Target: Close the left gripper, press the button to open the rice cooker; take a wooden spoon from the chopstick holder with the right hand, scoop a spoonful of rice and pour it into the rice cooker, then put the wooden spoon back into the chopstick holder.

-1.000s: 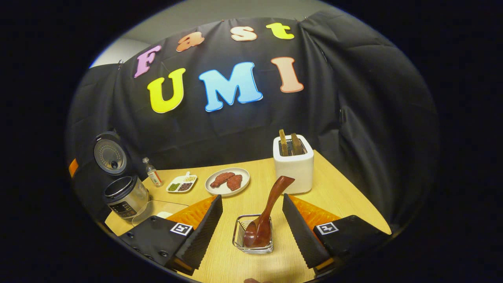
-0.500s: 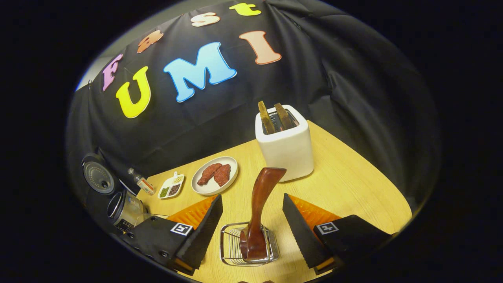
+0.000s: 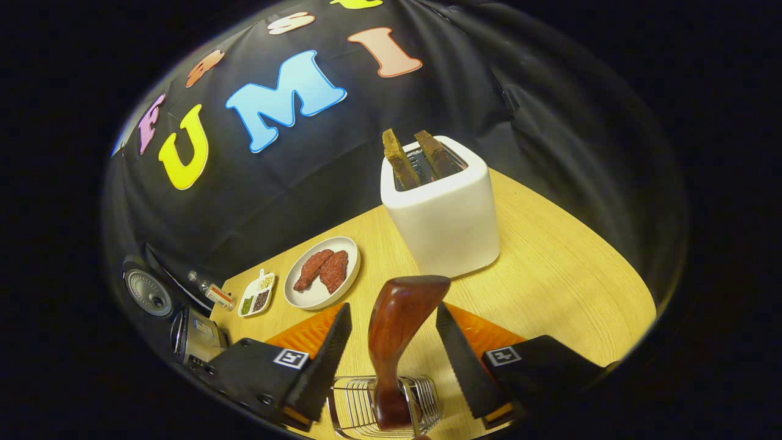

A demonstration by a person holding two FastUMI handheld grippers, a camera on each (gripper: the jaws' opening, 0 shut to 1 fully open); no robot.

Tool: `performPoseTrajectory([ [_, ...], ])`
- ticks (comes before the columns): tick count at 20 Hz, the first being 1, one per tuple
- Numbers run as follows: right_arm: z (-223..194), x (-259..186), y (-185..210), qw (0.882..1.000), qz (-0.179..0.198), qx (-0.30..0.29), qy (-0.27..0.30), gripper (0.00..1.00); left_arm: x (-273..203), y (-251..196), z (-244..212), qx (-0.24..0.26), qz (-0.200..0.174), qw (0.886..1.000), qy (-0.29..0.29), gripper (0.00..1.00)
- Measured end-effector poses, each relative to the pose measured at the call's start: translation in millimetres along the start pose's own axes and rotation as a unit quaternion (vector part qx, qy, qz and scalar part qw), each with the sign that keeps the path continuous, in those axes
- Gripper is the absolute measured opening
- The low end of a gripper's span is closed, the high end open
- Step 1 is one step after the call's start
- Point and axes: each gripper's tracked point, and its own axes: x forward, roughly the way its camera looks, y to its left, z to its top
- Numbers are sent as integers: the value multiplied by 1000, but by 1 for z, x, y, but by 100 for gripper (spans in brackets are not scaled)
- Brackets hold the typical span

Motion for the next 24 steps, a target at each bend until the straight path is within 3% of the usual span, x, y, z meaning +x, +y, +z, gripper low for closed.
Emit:
performPoseTrajectory([
  [2,0,4,1,1000,2,13,5,54,3,9,-11,-27,6,1000,4,93],
  [3,0,4,6,1000,13,22,8,53,6,15,-15,-38,11,999,8,94],
  [4,0,4,8,999,14,29,10,29,8,21,-22,-47,16,999,14,94],
  [8,4,-4,9,1000,7,12,-10,25,12,24,-35,-65,15,997,28,95],
  [14,24,-39,24,998,-6,-20,-63,22,9,23,-36,-40,14,999,23,93],
  [22,66,-99,52,989,-23,-57,-134,24,2,18,-43,-44,-4,999,17,94],
  [24,75,-112,68,987,-16,-63,-148,24,-1,12,-55,-24,-21,999,24,94],
])
